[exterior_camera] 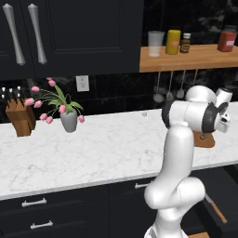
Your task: Place the appropriate cutting tool for cutting the carrot skin on the cutting board.
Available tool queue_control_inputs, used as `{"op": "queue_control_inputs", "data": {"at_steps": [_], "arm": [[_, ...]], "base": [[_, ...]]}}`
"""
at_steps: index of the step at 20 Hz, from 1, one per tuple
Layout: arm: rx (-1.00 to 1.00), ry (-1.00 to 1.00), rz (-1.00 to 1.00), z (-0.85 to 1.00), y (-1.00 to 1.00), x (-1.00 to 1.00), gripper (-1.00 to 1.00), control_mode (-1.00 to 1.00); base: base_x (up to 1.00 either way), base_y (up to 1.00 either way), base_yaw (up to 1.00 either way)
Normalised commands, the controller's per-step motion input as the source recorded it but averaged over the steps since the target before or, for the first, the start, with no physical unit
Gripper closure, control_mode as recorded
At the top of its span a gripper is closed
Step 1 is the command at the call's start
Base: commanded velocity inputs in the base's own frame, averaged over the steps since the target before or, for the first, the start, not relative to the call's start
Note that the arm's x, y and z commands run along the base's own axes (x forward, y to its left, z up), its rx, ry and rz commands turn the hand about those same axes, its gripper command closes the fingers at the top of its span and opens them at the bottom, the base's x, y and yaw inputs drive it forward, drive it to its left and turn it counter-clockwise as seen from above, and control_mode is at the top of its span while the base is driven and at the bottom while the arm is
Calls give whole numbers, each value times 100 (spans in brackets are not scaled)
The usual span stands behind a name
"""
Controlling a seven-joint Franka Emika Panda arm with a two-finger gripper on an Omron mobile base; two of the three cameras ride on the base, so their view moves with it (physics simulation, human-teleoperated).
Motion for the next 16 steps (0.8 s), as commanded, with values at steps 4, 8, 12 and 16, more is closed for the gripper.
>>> {"op": "queue_control_inputs", "data": {"at_steps": [4, 8, 12, 16], "arm": [[0, 0, 0, -41, 3, 23, 100, -100], [0, 0, 0, -43, 29, 11, -100, -100], [0, 0, 0, -6, 27, -2, -100, -100], [0, 1, 0, 13, 4, -32, -100, -100]], "base": [[0, 0, 0], [0, 0, 0], [0, 0, 0], [0, 0, 0]]}}
